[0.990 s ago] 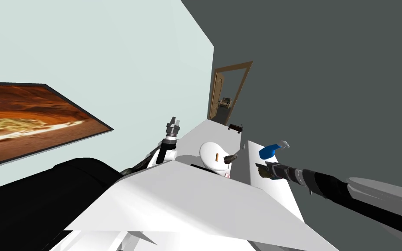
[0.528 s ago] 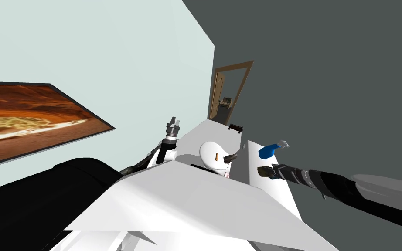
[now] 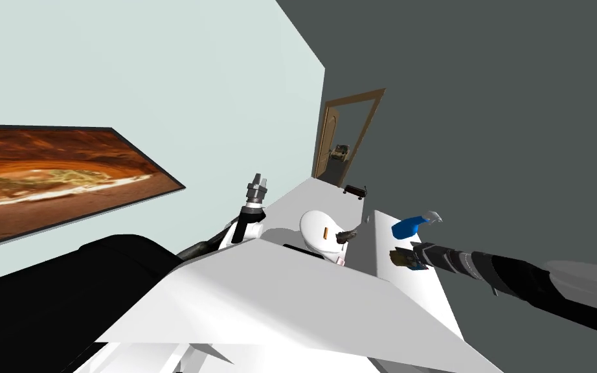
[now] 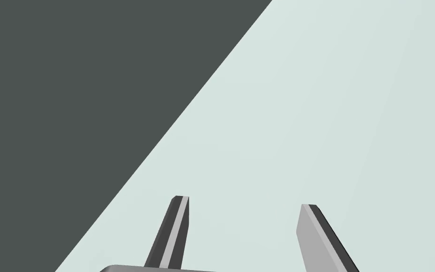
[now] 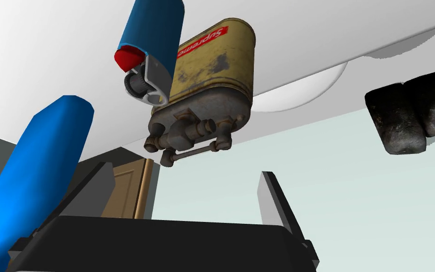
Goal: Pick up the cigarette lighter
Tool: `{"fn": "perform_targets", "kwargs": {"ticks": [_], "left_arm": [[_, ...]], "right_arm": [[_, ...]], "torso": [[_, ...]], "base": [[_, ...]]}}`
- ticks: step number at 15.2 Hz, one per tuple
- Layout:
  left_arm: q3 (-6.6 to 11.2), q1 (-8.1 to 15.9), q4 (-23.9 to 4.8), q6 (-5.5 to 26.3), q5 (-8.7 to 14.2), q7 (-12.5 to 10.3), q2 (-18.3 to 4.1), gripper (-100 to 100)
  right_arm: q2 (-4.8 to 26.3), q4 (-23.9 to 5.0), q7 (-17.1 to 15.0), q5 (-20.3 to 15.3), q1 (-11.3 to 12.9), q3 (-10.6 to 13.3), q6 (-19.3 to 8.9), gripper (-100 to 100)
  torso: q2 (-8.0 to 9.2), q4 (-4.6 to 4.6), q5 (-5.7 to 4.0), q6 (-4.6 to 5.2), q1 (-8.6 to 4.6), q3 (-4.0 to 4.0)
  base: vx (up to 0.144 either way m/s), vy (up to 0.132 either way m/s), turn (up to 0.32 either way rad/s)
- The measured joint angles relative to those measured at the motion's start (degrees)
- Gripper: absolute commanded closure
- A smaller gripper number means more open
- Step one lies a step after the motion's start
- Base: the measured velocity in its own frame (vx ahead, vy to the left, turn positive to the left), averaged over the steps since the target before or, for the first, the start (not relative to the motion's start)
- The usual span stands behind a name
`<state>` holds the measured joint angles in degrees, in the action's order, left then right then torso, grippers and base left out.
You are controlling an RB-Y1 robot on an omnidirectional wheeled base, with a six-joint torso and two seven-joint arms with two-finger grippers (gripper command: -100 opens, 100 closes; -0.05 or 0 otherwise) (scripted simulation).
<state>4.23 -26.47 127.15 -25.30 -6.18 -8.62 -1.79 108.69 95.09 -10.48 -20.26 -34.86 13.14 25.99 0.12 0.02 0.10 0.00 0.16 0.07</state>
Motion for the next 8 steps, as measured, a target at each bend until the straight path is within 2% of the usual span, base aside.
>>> {"fn": "perform_targets", "kwargs": {"ticks": [2,4,7,8], "left_arm": [[0.00,0.00,0.00,0.00,0.00,0.00,0.00,0],[0.00,0.00,0.00,0.00,0.00,0.00,0.00,0],[0.00,0.00,0.00,0.00,0.00,0.00,0.00,0],[0.00,0.00,0.00,0.00,0.00,0.00,0.00,0]], "right_arm": [[-1.82,-2.80,-1.38,-2.72,1.34,-0.29,2.02,-100],[-2.85,-5.10,0.14,-2.19,0.80,-1.15,3.77,-100],[-5.55,-8.84,-0.78,-5.33,3.07,-1.23,6.40,-100],[-6.02,-10.13,-0.89,-5.90,3.12,-1.55,7.39,-100]], "torso": [[0.02,0.00,-0.03,-0.02,-0.07,0.01],[0.02,0.01,-0.01,0.01,-0.06,0.01],[-0.01,-0.01,-0.03,-0.02,-0.05,-0.01],[0.00,0.00,-0.01,0.01,-0.07,0.00]], "base": [[-0.033,0.056,0.146],[-0.019,0.038,0.025],[-0.019,0.054,0.112],[-0.014,0.029,-0.005]]}}
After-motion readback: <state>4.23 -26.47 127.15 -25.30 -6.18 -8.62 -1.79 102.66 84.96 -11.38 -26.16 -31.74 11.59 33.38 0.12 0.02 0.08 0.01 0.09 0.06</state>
